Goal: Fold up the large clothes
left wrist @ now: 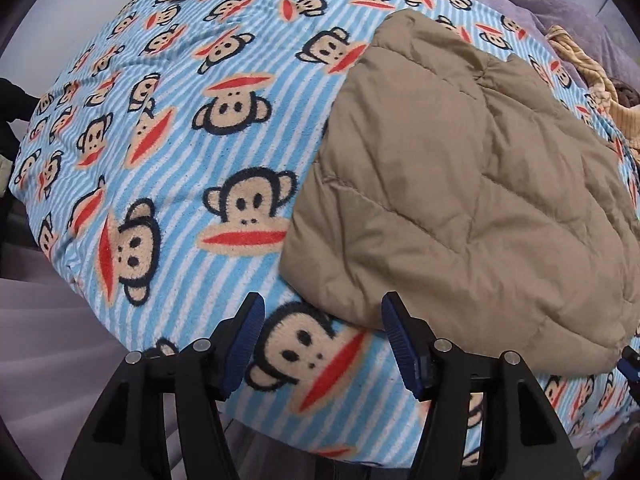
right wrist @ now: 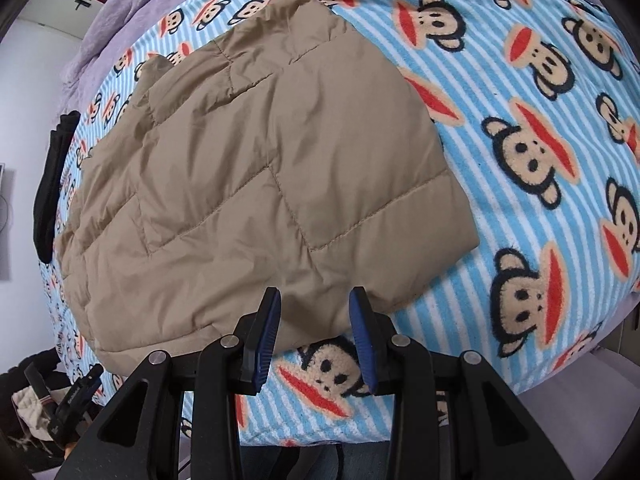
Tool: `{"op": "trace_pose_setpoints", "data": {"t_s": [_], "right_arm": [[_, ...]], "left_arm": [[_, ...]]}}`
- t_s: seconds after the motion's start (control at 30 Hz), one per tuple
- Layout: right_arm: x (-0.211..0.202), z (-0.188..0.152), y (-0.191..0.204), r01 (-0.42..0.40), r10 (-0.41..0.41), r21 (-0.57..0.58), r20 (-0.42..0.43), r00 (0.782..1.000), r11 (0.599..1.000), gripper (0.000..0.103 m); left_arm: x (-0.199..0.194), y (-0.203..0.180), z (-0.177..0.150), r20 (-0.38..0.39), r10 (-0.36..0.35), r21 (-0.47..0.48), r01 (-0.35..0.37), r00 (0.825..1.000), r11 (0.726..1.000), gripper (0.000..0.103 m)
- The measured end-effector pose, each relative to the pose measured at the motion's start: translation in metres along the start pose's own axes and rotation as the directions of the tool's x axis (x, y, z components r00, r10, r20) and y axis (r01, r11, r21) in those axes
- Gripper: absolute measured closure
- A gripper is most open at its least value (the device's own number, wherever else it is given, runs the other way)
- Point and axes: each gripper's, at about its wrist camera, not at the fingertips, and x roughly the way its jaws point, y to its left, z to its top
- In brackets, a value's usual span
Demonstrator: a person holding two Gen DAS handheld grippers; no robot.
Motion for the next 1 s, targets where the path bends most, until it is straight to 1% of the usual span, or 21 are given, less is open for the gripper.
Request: {"op": "trace_pose_setpoints", "data": {"t_s": [0.07,0.23,0.4,0.43,0.47,0.5,0.57,0.63,0.67,0.8,0.87,0.93,1.0], "right_arm": [[-0.004,-0.003,0.0,-0.015,0.015,-0.012,-0.001,1.0,1.0,0.064],[-0.007,-0.008,0.0,-0.049,0.048,-0.042,-0.014,0.999,0.998,0.064],[-0.01,-0.017,0.004,-0.064,0.063,-0.072,-0.024,0.998,0.995,0.063],[-0.01,-0.018,0.005,-0.065,0.064,-0.073,-0.022,0.998,0.995,0.063],[-0.012,-0.019,0.005,-0.068,0.067,-0.071,-0.017,0.998,0.995,0.063],[-0.014,-0.021,0.007,-0.072,0.071,-0.067,-0.008,0.997,0.995,0.063],[-0.016,-0.02,0.014,-0.076,0.077,-0.057,0.014,0.997,0.995,0.061],[-0.014,-0.02,0.026,-0.075,0.077,-0.047,0.035,0.996,0.996,0.056],[-0.013,-0.02,0.032,-0.073,0.074,-0.044,0.04,0.996,0.996,0.055],[-0.003,-0.025,0.059,-0.078,0.079,-0.04,0.033,0.996,0.996,0.055],[0.003,-0.028,0.074,-0.079,0.08,-0.037,0.028,0.996,0.996,0.053],[0.01,-0.032,0.088,-0.077,0.078,-0.033,0.018,0.997,0.996,0.048],[0.016,-0.035,0.101,-0.072,0.072,-0.041,0.002,0.997,0.997,0.047]], "left_arm": [[-0.009,-0.008,-0.004,0.013,-0.011,0.005,0.011,1.0,1.0,0.041],[-0.035,-0.026,-0.017,0.036,-0.004,0.026,0.003,0.999,1.0,0.041],[-0.048,-0.034,-0.025,0.046,-0.014,0.041,0.012,0.999,0.999,0.04],[-0.049,-0.035,-0.026,0.047,-0.016,0.044,0.014,0.999,0.999,0.033],[-0.049,-0.037,-0.026,0.048,-0.018,0.05,0.016,0.999,0.999,0.014],[-0.05,-0.037,-0.024,0.06,-0.019,0.058,0.016,0.998,0.998,0.009],[-0.051,-0.037,-0.019,0.08,-0.018,0.079,0.012,0.997,0.997,0.008],[-0.051,-0.035,-0.011,0.079,-0.03,0.099,0.023,0.996,0.995,0.008],[-0.05,-0.033,-0.007,0.079,-0.037,0.109,0.029,0.996,0.994,0.008],[-0.043,-0.024,0.011,0.067,-0.045,0.143,0.035,0.997,0.989,0.008],[-0.037,-0.021,0.02,0.053,-0.043,0.165,0.034,0.998,0.986,0.008],[-0.031,-0.019,0.026,0.045,-0.044,0.184,0.035,0.998,0.982,0.008],[-0.026,-0.016,0.032,0.036,-0.047,0.198,0.039,0.998,0.979,0.008]]}}
